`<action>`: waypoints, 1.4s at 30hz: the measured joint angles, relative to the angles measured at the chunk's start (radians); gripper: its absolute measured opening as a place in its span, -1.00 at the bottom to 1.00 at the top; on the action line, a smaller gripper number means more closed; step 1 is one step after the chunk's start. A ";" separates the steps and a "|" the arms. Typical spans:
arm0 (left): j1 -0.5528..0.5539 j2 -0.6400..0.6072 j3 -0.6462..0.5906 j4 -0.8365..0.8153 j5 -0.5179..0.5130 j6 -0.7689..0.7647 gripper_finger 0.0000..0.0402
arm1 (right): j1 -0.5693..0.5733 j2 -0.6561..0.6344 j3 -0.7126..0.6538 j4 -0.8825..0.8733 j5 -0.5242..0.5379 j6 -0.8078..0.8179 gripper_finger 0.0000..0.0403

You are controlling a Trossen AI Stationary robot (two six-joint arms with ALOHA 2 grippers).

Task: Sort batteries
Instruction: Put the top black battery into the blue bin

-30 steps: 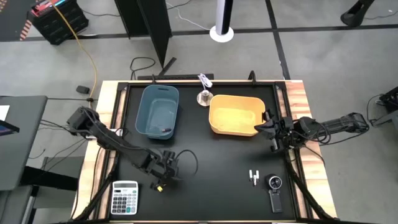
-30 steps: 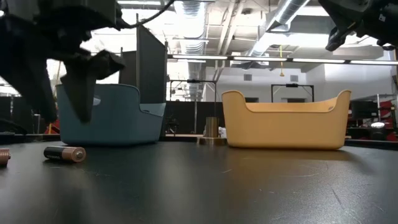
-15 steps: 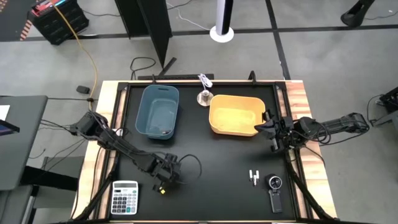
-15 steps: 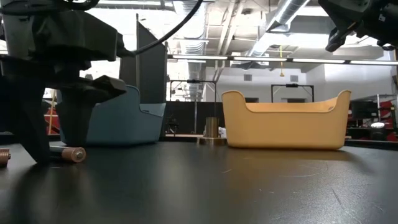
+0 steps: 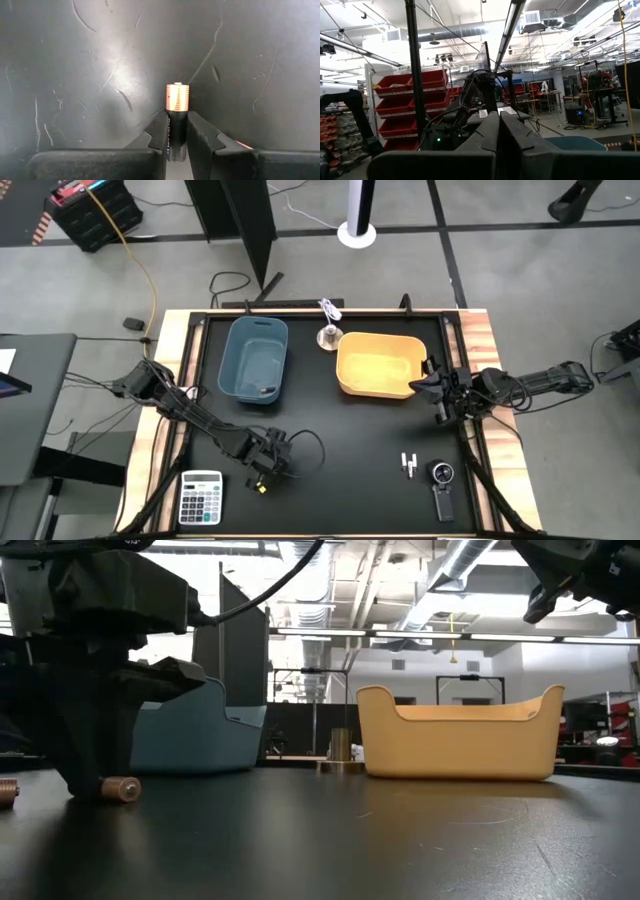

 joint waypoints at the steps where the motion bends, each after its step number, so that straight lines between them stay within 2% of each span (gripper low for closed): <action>1: 0.000 -0.006 0.000 0.001 -0.002 0.001 -0.82 | 0.000 0.000 0.000 0.000 0.000 0.000 -0.83; 8: 0.004 -0.088 -0.008 -0.021 -0.047 0.003 -0.82 | 0.000 0.000 0.000 -0.001 0.000 0.000 -0.83; 16: 0.003 -0.278 -0.006 -0.019 -0.100 0.032 -0.82 | 0.000 0.000 0.000 -0.003 0.000 0.000 -0.83; 19: 0.004 -0.381 -0.005 -0.047 -0.164 0.047 -0.82 | 0.000 0.000 0.000 -0.005 0.000 0.000 -0.83; 22: 0.027 -0.490 -0.005 -0.122 -0.279 0.043 -0.82 | 0.000 0.000 0.000 -0.006 0.000 0.000 -0.83; 25: 0.085 -0.582 -0.003 -0.216 -0.339 0.024 -0.82 | 0.000 0.000 0.000 -0.006 0.000 0.000 -0.83; 31: 0.276 -0.680 -0.003 -0.376 -0.376 0.010 -0.81 | 0.000 0.000 0.000 -0.006 0.000 0.000 -0.83; 36: 0.419 -0.687 -0.010 -0.388 -0.302 0.045 -0.72 | 0.000 0.000 0.000 -0.007 0.000 0.000 -0.83; 42: 0.476 -0.689 -0.010 -0.388 -0.285 0.071 -0.47 | 0.000 0.000 0.000 -0.011 0.000 0.001 -0.83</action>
